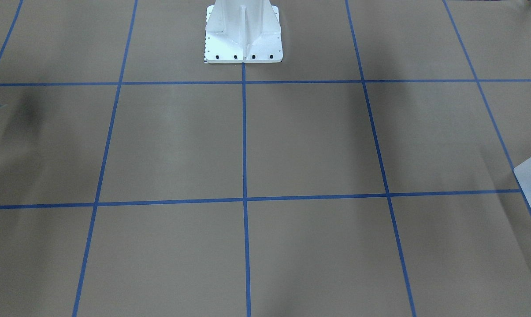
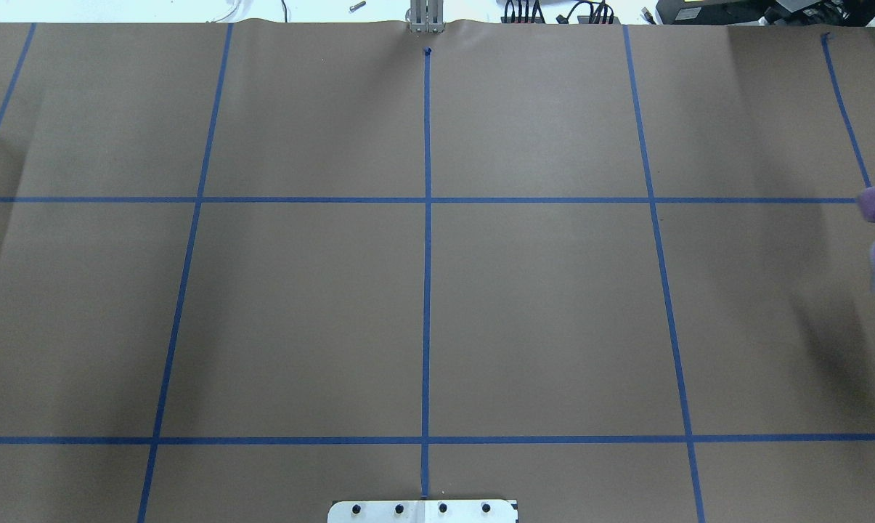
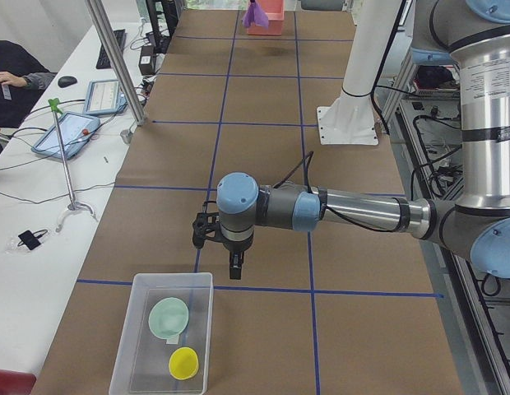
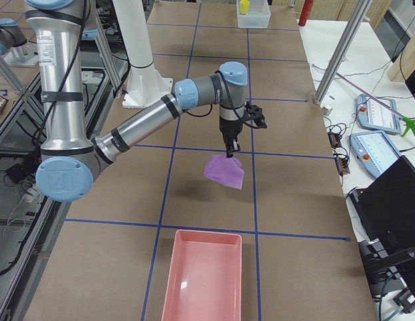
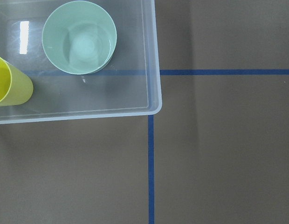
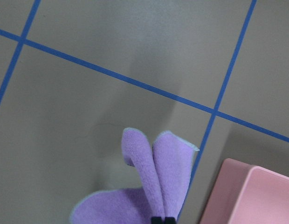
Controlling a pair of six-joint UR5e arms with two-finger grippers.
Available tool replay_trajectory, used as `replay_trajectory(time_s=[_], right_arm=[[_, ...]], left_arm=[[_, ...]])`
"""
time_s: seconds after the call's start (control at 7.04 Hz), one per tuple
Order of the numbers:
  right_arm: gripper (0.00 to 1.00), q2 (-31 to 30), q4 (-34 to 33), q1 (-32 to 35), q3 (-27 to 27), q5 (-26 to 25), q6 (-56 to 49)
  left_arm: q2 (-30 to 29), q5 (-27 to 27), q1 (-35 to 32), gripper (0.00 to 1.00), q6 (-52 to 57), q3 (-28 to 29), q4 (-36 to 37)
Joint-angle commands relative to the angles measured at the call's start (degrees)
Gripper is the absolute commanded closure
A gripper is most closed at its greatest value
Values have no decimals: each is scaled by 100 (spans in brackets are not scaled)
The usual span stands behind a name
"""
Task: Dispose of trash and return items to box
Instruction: 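Lift the purple cloth with the right gripper and drop it into the pink bin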
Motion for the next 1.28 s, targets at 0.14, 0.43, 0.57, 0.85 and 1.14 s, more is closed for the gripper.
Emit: replay_trajectory(time_s=[0.14,0.43,0.57,0.85,1.14], right_arm=[[100,-117,111,1533,-1545,220,-2681],[100,-326,1727,1686,-2983,221,-2890],[100,-353,2460,1686,-3584,212,-2785],[74,-424,2528,1677,-3537,343,-1989],[1,-380,2546,1494,-3319,1079,-1321]], left_arm=[[-9,0,0,1,4,0,-10],[-36,0,9,1,4,-9,-10],[-44,0,0,1,-5,-18,-10],[-44,-17,9,1,-14,-44,-10],[-62,-18,9,1,-5,-35,7]])
